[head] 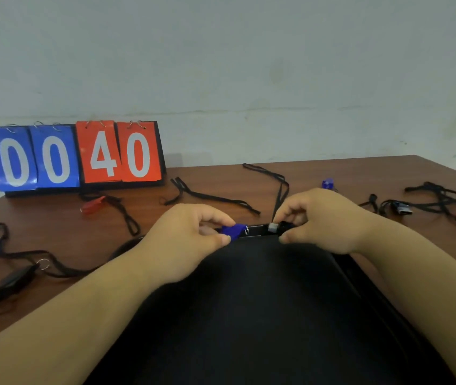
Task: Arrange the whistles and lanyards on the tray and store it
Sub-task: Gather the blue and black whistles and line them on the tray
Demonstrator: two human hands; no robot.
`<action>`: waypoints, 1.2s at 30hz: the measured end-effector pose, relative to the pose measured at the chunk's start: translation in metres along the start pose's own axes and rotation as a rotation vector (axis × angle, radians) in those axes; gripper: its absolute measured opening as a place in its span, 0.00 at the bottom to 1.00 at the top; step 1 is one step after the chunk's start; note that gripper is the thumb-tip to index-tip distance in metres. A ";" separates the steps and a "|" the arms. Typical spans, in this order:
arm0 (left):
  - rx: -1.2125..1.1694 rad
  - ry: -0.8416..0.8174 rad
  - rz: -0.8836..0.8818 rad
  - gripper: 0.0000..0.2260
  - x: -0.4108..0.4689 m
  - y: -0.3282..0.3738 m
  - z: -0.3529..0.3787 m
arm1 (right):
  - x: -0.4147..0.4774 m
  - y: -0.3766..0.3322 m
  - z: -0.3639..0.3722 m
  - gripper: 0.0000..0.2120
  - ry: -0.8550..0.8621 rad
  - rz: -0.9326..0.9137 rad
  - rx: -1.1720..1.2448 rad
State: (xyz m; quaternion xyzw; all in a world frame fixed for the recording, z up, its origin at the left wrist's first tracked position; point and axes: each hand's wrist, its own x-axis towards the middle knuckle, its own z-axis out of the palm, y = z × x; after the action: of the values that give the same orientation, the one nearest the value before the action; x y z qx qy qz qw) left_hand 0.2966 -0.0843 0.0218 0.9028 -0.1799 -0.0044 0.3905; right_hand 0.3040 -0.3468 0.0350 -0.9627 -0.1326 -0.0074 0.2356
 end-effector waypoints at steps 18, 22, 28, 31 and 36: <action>-0.049 0.021 0.017 0.15 0.006 0.000 0.006 | -0.003 0.009 -0.006 0.09 -0.023 0.051 -0.066; -0.012 -0.037 0.005 0.14 0.007 0.008 0.003 | -0.005 0.009 -0.011 0.08 -0.058 0.055 -0.124; 0.165 -0.189 0.041 0.11 0.019 0.040 -0.002 | -0.007 0.012 -0.015 0.10 -0.075 0.100 -0.183; 0.164 -0.196 0.048 0.12 0.030 0.052 0.000 | -0.006 0.014 -0.015 0.10 -0.061 0.123 -0.162; 0.146 -0.169 0.060 0.13 0.039 0.047 0.016 | -0.004 0.018 -0.016 0.12 -0.065 0.124 -0.160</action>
State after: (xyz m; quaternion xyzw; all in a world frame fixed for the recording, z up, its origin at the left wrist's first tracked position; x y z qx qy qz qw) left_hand 0.3159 -0.1384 0.0492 0.9194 -0.2390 -0.0556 0.3072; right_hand 0.3054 -0.3703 0.0403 -0.9846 -0.0791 0.0279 0.1534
